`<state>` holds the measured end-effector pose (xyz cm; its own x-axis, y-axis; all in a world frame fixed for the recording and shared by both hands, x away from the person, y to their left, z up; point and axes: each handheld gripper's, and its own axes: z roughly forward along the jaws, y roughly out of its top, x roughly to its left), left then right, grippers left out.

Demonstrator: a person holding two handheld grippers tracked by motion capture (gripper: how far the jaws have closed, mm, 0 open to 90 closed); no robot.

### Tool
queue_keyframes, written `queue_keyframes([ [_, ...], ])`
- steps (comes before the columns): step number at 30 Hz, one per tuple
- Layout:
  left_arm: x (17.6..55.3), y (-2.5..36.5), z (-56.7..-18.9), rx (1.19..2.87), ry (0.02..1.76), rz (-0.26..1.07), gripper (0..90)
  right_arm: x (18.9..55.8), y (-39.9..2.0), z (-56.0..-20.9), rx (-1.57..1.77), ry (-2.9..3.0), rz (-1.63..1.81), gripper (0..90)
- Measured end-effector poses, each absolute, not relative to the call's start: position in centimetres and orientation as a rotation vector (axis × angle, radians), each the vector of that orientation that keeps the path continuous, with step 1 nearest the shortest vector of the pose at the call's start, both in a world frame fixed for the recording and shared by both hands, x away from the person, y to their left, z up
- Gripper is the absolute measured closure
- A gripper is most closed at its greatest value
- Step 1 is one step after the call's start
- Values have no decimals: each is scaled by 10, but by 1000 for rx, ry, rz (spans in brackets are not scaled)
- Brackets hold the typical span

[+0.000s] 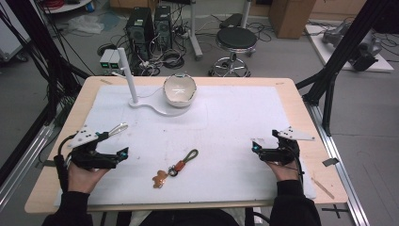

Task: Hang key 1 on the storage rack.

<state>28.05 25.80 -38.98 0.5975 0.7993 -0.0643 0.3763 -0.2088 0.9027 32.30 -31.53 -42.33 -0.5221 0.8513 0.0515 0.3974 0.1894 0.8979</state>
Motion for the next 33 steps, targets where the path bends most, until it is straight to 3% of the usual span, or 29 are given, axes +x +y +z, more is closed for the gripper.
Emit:
queue_keyframes([
  [33, 286, 150, -411, 2121, 732, 367, 18, 322, -312, -425, 1135, 2030, 1217, 6],
])
